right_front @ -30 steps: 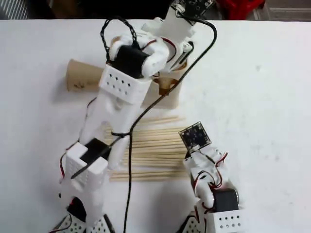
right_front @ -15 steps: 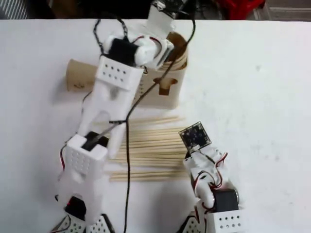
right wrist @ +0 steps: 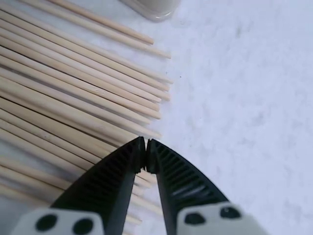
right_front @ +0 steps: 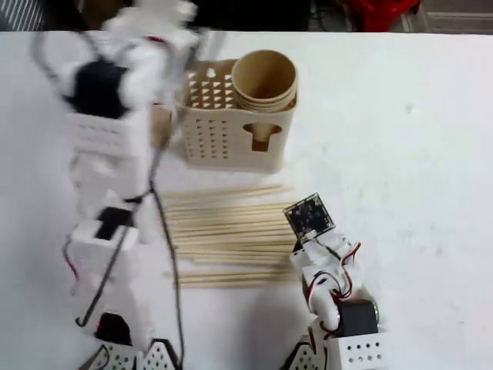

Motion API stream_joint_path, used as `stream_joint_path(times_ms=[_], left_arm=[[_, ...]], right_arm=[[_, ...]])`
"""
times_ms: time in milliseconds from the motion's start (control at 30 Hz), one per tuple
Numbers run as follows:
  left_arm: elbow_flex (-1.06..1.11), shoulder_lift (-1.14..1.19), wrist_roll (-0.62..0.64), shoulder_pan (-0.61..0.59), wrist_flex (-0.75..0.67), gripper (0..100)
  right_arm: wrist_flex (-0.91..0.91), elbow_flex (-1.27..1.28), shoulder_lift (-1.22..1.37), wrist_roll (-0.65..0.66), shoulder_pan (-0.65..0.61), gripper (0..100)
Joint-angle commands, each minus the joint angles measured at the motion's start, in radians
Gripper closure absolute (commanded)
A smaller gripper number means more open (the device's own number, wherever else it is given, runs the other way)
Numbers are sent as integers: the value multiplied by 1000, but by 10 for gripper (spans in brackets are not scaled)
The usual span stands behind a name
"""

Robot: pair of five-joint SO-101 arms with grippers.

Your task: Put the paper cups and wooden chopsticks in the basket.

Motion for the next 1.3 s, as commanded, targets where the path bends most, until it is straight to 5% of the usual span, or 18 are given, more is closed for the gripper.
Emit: stream_joint_path(times_ms=[0, 167, 433, 833, 1267], left_arm=[[35, -1, 80, -272, 69, 842], [215, 113, 40, -424, 54, 807], [235, 219, -23, -427, 14, 697], [275, 314, 264, -407, -63, 695], [279, 437, 331, -303, -75, 697]], right_arm=[[-22, -5, -4, 11, -10, 981], [-22, -5, -4, 11, -10, 981], [-22, -5, -4, 11, -10, 981], [-21, -5, -4, 11, -10, 981], [-21, -5, -4, 11, -8, 981]])
